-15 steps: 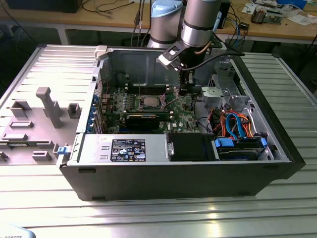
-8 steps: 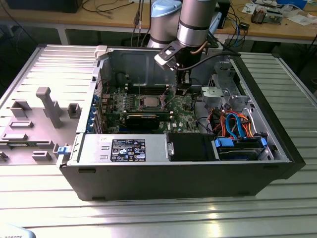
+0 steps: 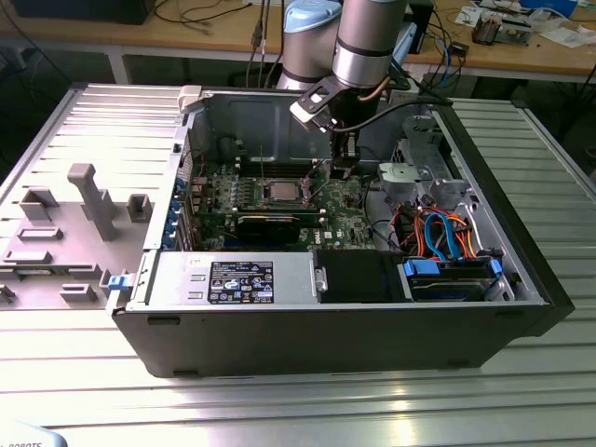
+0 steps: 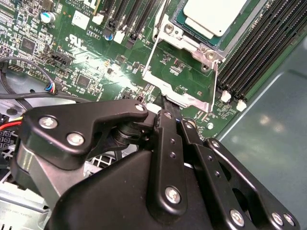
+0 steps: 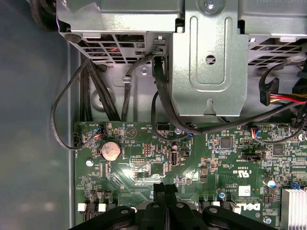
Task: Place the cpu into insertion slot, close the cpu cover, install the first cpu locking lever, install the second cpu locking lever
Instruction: 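Close the cpu cover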
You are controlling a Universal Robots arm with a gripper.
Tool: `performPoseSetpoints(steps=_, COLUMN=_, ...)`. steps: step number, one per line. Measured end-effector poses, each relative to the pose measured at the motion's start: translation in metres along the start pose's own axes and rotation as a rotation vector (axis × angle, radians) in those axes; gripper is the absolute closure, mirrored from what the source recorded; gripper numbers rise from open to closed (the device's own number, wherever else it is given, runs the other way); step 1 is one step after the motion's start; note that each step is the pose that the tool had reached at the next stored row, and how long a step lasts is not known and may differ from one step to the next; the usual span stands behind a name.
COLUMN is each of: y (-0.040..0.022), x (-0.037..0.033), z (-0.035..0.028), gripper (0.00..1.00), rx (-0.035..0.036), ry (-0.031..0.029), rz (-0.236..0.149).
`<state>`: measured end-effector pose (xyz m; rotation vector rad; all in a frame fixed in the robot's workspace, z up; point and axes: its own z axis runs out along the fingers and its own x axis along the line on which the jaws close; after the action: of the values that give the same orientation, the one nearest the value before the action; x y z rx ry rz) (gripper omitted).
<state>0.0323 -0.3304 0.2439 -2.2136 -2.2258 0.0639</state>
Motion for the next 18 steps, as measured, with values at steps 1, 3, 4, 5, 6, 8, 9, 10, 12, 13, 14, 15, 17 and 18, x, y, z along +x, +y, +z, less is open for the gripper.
performPoseSetpoints(steps=1, y=0.0, x=0.0, z=0.0, gripper=0.89, rx=0.0, ry=-0.0001, rz=0.0)
performPoseSetpoints(steps=3, y=-0.0001, x=0.0, z=0.0, gripper=0.89, rx=0.0, ry=-0.0001, rz=0.0)
performPoseSetpoints(steps=4, y=-0.0001, x=0.0, z=0.0, gripper=0.89, rx=0.0, ry=-0.0001, rz=0.0)
performPoseSetpoints(steps=5, y=-0.0001, x=0.0, z=0.0, gripper=0.89, rx=0.0, ry=-0.0001, rz=0.0)
performPoseSetpoints(steps=6, y=-0.001, x=0.0, z=0.0, gripper=0.89, rx=0.0, ry=0.0, rz=0.0)
performPoseSetpoints(steps=8, y=-0.003, x=0.0, z=0.0001, gripper=0.89, rx=0.0, ry=0.0, rz=0.0)
performPoseSetpoints(steps=9, y=-0.0039, x=0.0, z=0.0001, gripper=0.89, rx=0.0, ry=0.0, rz=0.0)
performPoseSetpoints(steps=10, y=-0.0045, x=0.0, z=-0.0001, gripper=0.89, rx=0.0001, ry=-0.0001, rz=0.0)
performPoseSetpoints(steps=12, y=-0.0051, x=0.0001, z=-0.0012, gripper=0.89, rx=-0.0003, ry=0.0, rz=0.0)
performPoseSetpoints(steps=13, y=-0.0054, x=0.0, z=-0.0019, gripper=0.89, rx=-0.0006, ry=0.0, rz=0.0)
performPoseSetpoints(steps=14, y=-0.0057, x=0.0, z=-0.0026, gripper=0.89, rx=-0.0007, ry=-0.0001, rz=0.0)
performPoseSetpoints(steps=15, y=-0.0065, x=0.0, z=-0.0035, gripper=0.89, rx=-0.001, ry=0.0001, rz=0.0)
performPoseSetpoints(steps=17, y=-0.0132, x=-0.0001, z=-0.0034, gripper=0.89, rx=-0.0012, ry=-0.0001, rz=0.0)
performPoseSetpoints(steps=18, y=-0.0135, x=-0.0001, z=-0.0034, gripper=0.89, rx=-0.0012, ry=-0.0001, rz=0.0)
